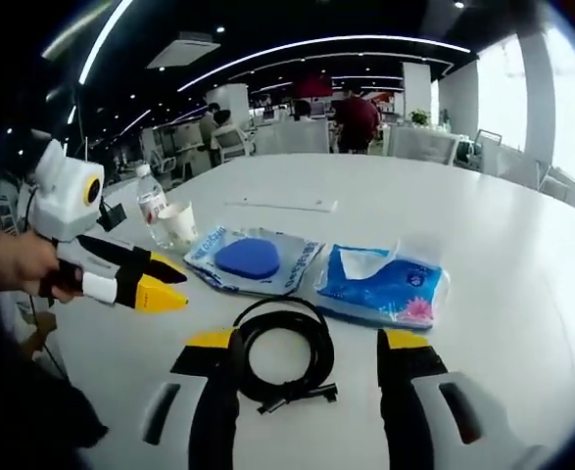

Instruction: Arrange the tabletop items into an orderly group along one side of the table until the central work area is clear of visible clutter.

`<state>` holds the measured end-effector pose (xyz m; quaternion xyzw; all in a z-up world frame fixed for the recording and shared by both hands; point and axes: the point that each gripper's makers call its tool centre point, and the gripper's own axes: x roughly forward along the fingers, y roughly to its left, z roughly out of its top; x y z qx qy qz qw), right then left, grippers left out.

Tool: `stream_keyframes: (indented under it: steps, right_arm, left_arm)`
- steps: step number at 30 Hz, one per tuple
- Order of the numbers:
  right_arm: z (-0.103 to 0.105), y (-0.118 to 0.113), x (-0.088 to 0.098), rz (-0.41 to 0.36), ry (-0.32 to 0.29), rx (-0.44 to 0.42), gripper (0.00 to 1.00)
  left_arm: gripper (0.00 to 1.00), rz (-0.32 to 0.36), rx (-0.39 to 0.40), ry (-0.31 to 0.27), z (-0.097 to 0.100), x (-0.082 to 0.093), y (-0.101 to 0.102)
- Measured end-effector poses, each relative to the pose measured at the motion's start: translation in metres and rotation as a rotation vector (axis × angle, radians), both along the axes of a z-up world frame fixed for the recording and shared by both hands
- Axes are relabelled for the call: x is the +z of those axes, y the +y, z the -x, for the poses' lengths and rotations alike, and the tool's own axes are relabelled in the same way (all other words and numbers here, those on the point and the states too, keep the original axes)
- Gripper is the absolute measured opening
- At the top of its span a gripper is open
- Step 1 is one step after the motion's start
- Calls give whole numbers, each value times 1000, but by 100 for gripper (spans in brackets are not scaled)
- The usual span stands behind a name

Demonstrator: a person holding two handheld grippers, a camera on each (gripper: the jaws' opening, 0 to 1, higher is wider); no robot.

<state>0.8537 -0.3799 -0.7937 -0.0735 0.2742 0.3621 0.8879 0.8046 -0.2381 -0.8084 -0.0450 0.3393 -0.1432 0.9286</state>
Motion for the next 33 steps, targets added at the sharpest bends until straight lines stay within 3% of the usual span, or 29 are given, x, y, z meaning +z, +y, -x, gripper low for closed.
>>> stream_keyframes:
  steps: [3,7,9,19,23,28,33]
  right_arm:
    - [-2,-6,5,-20,-1,-9,62]
    - [-2,-16,11,-29,-7,-11,69]
    - [0,-24,14,-37,-5,-17,73]
    - [12,-40,29,-56,-12,3,84]
    - [19,-41,33,-72,-1,3,91]
    - [25,-41,31,-72,20,14,99]
    - [31,-41,33,-65,22,28,100]
  left_arm:
    - [32,-6,3,-37,11,20,9]
    - [38,-17,19,-73,20,33,24]
    - [40,-14,48,-93,28,38,42]
    - [53,-33,120,-109,70,60,87]
    - [63,-50,142,-104,86,55,111]
    - [68,-72,170,-79,99,52,131]
    - [76,-71,211,-53,109,52,153]
